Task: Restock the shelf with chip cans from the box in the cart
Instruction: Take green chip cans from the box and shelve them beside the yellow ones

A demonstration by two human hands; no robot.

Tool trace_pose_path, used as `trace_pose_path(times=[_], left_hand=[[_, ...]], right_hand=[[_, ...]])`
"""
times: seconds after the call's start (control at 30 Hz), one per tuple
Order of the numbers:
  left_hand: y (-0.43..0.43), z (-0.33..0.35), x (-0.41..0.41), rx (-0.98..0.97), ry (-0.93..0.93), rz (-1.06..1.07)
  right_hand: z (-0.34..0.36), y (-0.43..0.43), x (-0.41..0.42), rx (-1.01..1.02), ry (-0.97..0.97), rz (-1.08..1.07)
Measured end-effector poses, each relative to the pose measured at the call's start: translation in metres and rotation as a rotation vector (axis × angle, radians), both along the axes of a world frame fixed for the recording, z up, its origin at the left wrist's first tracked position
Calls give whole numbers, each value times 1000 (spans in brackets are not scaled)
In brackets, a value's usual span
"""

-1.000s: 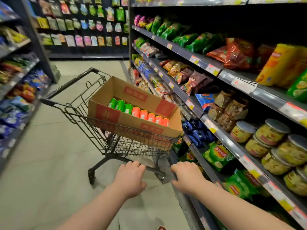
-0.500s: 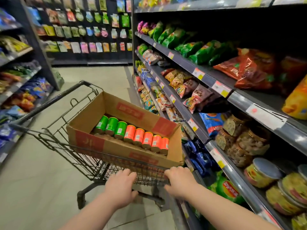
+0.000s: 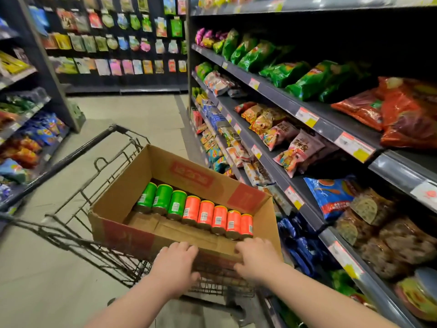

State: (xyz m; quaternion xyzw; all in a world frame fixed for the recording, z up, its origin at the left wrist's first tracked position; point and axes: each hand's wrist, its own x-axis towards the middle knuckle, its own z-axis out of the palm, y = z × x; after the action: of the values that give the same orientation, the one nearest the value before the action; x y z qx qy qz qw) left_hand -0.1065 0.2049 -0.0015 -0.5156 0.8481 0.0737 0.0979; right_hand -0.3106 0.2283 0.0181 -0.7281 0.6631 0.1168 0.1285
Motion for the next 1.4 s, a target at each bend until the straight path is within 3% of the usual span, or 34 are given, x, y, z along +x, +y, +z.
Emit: trace_pose_path(times=[0.4, 0.77, 1.4], left_hand=[[-144, 4, 92, 3, 28, -99], [-198, -19, 119, 90, 4, -130], [-281, -61, 102, 332, -89, 123]], right_hand=[[-8, -114, 87, 4, 10, -147], [-30, -158, 117, 86, 0, -203], [-116, -303, 112, 291, -195, -179]])
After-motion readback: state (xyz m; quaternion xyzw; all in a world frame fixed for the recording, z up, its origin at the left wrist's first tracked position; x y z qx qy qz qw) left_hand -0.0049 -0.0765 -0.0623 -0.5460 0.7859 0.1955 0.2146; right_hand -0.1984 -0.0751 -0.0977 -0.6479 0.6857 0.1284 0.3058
